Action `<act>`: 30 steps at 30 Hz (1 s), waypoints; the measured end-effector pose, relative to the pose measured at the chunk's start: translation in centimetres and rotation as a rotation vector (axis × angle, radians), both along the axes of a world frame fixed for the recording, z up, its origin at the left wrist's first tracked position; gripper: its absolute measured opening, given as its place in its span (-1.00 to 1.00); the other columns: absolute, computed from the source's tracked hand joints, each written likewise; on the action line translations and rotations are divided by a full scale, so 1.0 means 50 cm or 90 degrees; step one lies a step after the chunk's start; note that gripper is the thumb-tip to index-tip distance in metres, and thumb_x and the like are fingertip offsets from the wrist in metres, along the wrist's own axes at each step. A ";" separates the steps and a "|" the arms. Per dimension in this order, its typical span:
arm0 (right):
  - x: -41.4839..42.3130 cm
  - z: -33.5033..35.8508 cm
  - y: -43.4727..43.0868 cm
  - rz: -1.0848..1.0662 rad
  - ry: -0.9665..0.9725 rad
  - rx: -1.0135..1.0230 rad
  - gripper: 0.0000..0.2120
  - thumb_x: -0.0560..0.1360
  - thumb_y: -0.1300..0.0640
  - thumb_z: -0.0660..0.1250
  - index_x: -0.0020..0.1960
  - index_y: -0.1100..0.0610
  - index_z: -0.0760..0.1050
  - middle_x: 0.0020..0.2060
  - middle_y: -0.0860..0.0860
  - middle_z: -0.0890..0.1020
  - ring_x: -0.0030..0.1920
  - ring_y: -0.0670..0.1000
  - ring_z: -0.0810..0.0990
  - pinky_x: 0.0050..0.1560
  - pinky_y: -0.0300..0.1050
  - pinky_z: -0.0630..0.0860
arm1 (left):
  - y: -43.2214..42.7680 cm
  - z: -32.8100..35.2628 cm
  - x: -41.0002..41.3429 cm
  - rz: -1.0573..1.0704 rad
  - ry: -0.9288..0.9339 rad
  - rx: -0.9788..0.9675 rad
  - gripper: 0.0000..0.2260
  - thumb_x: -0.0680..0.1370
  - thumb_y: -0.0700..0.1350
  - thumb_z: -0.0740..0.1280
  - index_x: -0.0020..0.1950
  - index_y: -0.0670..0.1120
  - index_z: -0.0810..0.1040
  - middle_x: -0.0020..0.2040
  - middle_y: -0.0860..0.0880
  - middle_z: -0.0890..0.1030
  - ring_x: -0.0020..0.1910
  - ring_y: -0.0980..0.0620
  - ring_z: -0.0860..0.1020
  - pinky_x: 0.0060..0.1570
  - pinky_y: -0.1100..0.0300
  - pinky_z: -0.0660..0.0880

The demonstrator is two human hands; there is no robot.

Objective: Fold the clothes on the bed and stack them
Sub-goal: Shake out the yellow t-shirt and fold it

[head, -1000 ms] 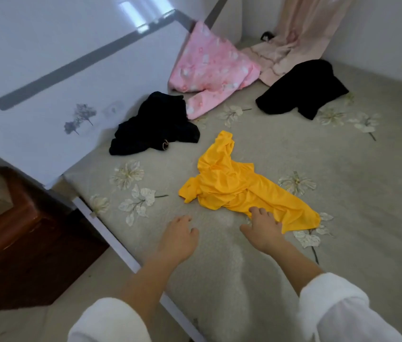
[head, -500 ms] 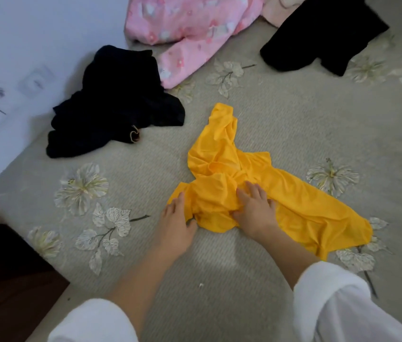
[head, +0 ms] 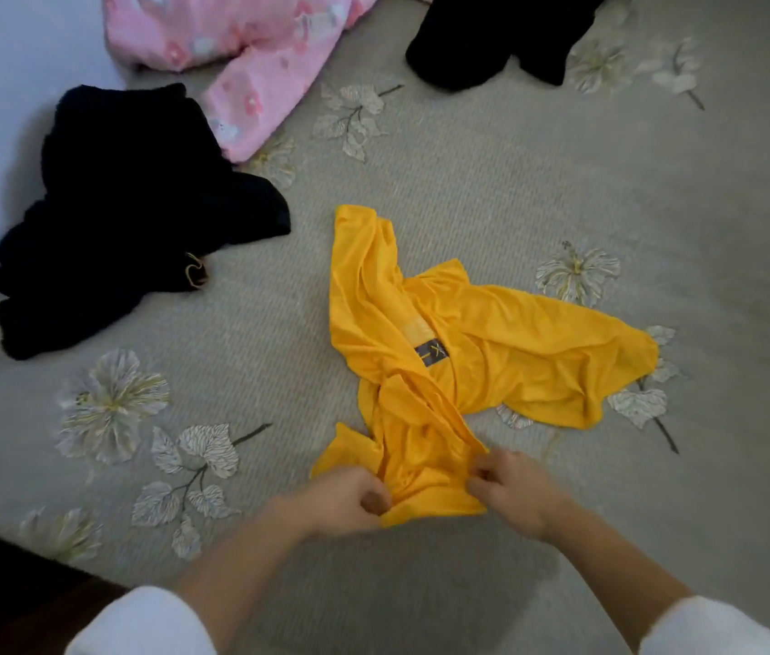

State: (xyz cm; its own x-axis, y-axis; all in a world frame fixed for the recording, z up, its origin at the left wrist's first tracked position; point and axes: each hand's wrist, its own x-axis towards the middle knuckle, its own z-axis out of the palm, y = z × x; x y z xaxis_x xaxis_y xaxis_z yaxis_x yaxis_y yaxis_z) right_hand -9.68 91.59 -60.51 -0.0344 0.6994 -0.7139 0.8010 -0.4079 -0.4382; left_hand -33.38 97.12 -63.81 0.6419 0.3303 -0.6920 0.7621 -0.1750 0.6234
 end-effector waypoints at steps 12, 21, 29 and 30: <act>-0.089 -0.050 -0.003 -0.542 0.058 0.113 -0.76 0.49 0.12 0.34 -0.33 0.08 0.41 -0.40 -0.03 0.45 -0.31 0.00 0.46 -0.32 -0.10 0.33 | 0.130 -0.011 0.097 0.294 0.010 0.225 -0.63 0.57 0.07 0.27 0.37 0.06 0.41 0.28 -0.06 0.42 0.23 -0.06 0.44 0.19 0.05 0.42; -0.024 0.157 0.031 -0.848 0.223 0.192 -0.80 0.52 0.07 0.24 -0.09 0.21 0.51 -0.28 0.00 0.49 -0.20 0.02 0.49 -0.21 -0.02 0.37 | 0.135 0.138 0.104 0.523 -0.160 0.213 -0.80 0.45 -0.06 0.41 -0.29 -0.06 0.44 -0.35 0.02 0.44 -0.34 0.07 0.41 -0.37 0.15 0.31; 0.037 0.466 0.032 -0.503 0.138 0.392 -0.75 0.38 0.17 0.36 -0.36 0.11 0.31 -0.46 0.00 0.28 -0.41 -0.06 0.27 -0.37 -0.12 0.17 | 0.163 0.417 0.128 0.637 -0.251 0.280 -0.80 0.51 -0.16 0.30 -0.30 -0.10 0.39 -0.36 -0.02 0.39 -0.34 0.02 0.35 -0.30 0.09 0.29; 0.049 0.504 0.028 -0.470 0.119 0.416 -0.75 0.36 0.17 0.36 -0.36 0.10 0.30 -0.46 -0.02 0.29 -0.43 -0.08 0.27 -0.38 -0.13 0.18 | 0.161 0.455 0.133 0.636 -0.261 0.292 -0.79 0.52 -0.15 0.29 -0.30 -0.08 0.37 -0.38 0.00 0.37 -0.37 0.05 0.34 -0.35 0.11 0.27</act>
